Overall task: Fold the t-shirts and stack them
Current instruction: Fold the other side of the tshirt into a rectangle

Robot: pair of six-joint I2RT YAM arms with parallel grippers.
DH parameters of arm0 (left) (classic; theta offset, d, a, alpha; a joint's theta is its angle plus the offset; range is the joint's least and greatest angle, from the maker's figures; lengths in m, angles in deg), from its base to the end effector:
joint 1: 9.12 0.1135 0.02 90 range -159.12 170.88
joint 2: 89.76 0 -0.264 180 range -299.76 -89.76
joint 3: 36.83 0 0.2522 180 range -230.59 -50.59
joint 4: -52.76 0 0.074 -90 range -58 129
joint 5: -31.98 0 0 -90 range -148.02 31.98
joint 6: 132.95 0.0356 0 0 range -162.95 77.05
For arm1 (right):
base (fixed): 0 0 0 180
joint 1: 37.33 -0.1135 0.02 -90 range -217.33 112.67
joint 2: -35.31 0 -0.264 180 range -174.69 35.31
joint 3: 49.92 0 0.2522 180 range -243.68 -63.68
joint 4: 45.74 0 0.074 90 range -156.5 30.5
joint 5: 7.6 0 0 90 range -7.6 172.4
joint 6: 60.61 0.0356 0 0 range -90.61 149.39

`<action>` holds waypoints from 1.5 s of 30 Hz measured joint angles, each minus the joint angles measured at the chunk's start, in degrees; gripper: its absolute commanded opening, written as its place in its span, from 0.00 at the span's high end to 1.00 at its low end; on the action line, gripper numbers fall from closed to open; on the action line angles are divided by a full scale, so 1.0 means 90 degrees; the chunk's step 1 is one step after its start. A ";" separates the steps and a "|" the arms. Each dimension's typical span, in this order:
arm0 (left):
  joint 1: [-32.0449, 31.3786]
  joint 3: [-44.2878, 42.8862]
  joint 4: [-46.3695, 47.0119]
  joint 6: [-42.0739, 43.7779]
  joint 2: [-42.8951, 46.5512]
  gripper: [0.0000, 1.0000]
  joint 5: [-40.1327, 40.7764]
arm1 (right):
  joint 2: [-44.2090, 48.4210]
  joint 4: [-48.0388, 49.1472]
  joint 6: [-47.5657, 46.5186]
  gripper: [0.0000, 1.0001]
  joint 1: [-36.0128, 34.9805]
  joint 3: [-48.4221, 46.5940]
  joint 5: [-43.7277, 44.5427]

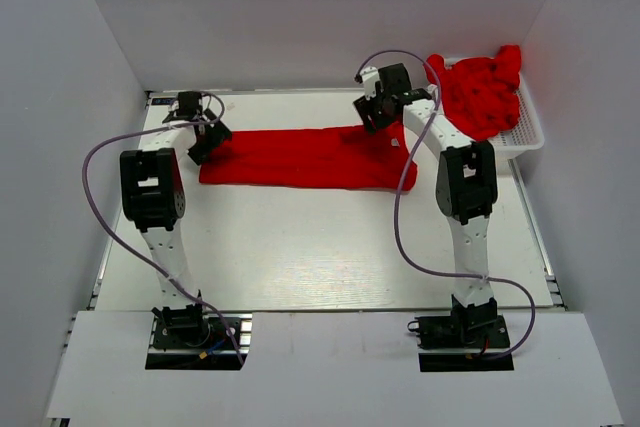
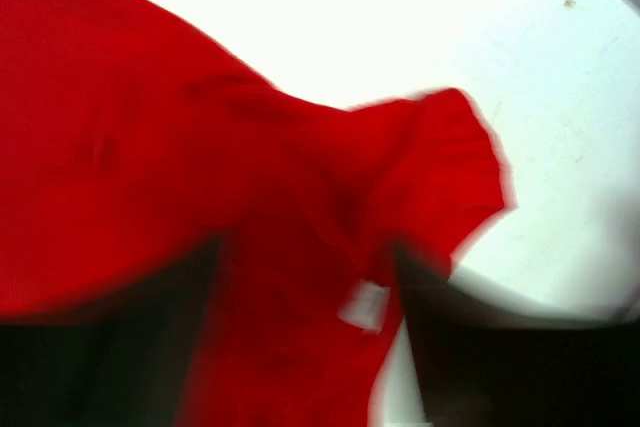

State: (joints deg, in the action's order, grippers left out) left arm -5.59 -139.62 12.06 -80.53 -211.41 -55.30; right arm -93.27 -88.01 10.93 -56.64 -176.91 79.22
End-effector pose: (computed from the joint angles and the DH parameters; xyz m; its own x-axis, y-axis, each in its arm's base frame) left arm 0.4517 0.0296 0.1623 -0.6298 -0.6492 -0.4265 -0.5926 0.7566 -0.2766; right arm 0.4861 0.1724 0.2370 -0.5038 -0.5115 -0.6961 -0.5560 0.8087 -0.1919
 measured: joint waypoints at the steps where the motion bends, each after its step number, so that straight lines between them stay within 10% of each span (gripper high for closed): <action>1: -0.0019 -0.0109 0.0034 -0.0022 0.0005 0.00 -0.0075 | -0.0087 0.0100 0.0061 0.10 0.0015 -0.0012 0.0032; 23: -0.0160 -0.0474 -0.0675 0.1285 0.0753 0.00 -0.0410 | 0.1331 0.0204 0.0629 0.10 0.0022 0.1185 -0.0933; 45: -0.1387 0.0019 -0.0262 0.1681 0.0214 0.00 -0.1326 | -0.0134 0.0461 0.1540 0.10 -0.0148 0.0767 -0.1979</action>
State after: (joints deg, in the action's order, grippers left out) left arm -18.07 -139.45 9.70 -65.40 -209.48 -67.23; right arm -94.47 -83.86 24.79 -57.97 -170.00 61.40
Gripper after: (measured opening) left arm 0.997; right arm 0.904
